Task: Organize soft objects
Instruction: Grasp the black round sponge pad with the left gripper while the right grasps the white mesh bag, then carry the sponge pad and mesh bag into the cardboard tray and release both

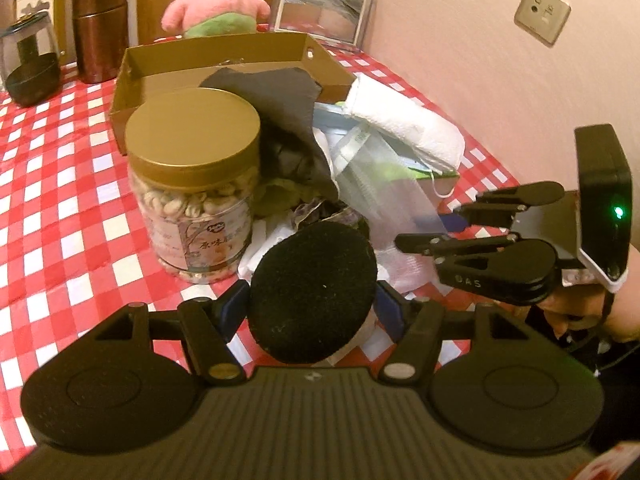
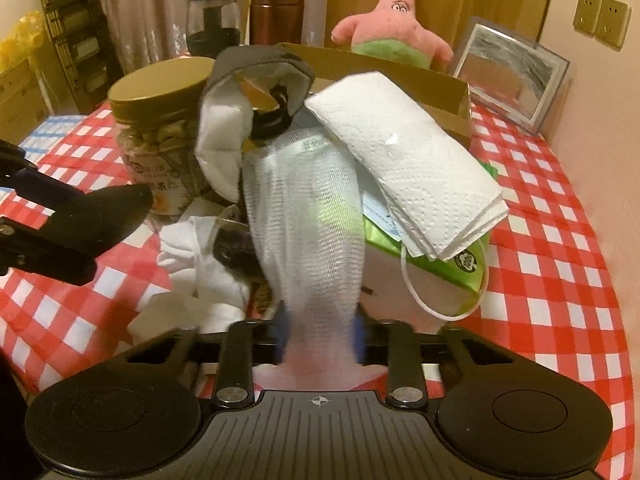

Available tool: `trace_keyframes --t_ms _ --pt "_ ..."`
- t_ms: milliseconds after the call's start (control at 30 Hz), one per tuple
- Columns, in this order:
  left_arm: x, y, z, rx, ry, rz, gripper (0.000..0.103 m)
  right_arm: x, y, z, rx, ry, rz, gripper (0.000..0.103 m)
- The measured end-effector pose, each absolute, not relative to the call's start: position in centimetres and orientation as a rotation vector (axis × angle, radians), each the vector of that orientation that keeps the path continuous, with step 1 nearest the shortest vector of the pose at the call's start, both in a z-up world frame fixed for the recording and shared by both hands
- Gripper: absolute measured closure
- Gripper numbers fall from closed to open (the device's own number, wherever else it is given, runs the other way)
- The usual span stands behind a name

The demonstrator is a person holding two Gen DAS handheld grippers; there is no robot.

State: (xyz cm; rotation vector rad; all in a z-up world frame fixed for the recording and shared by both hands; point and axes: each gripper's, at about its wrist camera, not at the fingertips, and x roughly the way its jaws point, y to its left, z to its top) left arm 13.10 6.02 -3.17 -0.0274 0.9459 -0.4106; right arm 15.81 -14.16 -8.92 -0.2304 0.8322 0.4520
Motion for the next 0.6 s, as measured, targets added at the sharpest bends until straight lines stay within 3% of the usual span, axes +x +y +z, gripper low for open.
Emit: trace_keyframes --t_ms 67,133,600 --pt "12.6 6.2 -2.9 -0.040 0.936 -0.401 0.038 15.4 -14.2 -8.5 -0.233 0.828 0.456 0.096" --pt "12.1 6.3 -2.7 -0.052 0.927 -0.389 0.038 14.7 -14.2 -7.9 -0.234 0.819 0.459 0.098" --pt "8.4 6.7 1.8 -0.081 0.834 -0.292 0.038 9.4 -14.3 -1.8 -0.256 0.726 0.556 0.099"
